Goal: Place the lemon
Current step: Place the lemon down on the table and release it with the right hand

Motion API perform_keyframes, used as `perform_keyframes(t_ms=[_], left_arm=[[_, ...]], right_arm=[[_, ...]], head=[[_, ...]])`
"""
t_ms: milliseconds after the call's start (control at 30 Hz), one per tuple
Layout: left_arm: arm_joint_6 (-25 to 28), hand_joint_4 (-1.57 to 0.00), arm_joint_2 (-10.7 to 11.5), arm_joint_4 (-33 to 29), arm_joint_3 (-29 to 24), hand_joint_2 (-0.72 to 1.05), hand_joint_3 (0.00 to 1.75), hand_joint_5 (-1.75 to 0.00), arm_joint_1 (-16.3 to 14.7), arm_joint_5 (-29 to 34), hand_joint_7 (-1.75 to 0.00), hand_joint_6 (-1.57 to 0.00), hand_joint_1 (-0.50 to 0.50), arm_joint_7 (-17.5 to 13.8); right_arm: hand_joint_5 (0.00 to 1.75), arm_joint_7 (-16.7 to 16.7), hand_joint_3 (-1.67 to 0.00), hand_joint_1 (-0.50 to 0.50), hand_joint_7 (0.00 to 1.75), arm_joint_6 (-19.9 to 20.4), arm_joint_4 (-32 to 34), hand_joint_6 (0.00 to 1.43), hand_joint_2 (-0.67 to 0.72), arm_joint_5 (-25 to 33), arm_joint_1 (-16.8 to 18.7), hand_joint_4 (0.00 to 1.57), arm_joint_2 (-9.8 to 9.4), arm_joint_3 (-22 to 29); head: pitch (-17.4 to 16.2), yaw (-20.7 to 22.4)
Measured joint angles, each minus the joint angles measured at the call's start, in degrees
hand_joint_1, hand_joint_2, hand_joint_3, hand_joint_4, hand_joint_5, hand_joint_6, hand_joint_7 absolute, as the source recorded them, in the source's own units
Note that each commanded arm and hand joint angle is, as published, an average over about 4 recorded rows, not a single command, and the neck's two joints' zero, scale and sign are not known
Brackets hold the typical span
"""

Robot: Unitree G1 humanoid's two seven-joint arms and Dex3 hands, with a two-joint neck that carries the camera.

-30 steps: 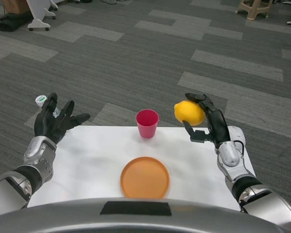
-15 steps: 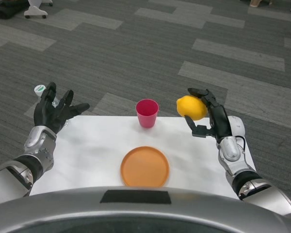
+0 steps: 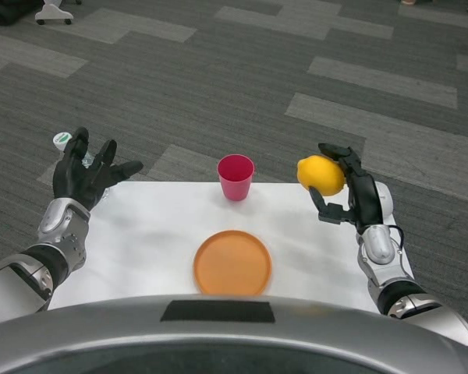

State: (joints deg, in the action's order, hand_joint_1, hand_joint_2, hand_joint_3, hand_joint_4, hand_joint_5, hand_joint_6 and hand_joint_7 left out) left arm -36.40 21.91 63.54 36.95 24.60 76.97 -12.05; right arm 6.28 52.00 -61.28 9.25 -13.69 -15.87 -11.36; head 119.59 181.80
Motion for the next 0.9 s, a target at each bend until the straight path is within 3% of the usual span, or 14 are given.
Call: perform_keyframes(t_ms=[267,367,500,733,900], left_arm=[[0.0,0.0,0.2,-0.1,0.0,1.05,0.09,0.0,0.0,0.0,0.0,0.0,0.5,0.0],[0.0,0.0,0.3,-0.1,0.0,1.05,0.09,0.0,0.0,0.0,0.0,0.0,0.5,0.0],[0.0,0.0,0.5,-0.1,0.0,1.05,0.09,0.0,0.0,0.0,0.0,0.0,0.5,0.0],[0.0,0.0,0.5,-0.2,0.0,1.05,0.09,0.0,0.0,0.0,0.0,0.0,0.5,0.0],[-0.1,0.0,0.5,-0.2,0.0,1.05,0.09,0.0,0.0,0.0,0.0,0.0,0.5,0.0]], right_arm=[[1.48,-0.1,-1.27,-0.17,0.63,0.2,-3.9,0.11,-0.6,-0.1,0.2,0.14,0.02,-0.2],[1.55,-0.7,-1.27,-0.17,0.63,0.2,-4.9,0.11,-0.6,-0.2,0.3,0.14,0.01,-0.3],[1.45,-1.7,-1.27,-0.17,0.63,0.4,-7.4,0.11,-0.6,-0.4,0.1,0.14,0.01,-0.4],[1.45,-2.9,-1.27,-0.17,0.63,0.3,-10.4,0.11,-0.6,-0.5,0.0,0.18,0.01,-0.4],[1.45,-4.3,-1.27,-0.17,0.63,-1.5,-12.1,0.11,-0.56,-0.7,-0.1,0.18,0.01,-0.6]], head=[[-0.1,-0.1],[-1.1,-1.0],[-1.9,-1.6],[-2.3,-2.3],[-3.0,-2.8]])
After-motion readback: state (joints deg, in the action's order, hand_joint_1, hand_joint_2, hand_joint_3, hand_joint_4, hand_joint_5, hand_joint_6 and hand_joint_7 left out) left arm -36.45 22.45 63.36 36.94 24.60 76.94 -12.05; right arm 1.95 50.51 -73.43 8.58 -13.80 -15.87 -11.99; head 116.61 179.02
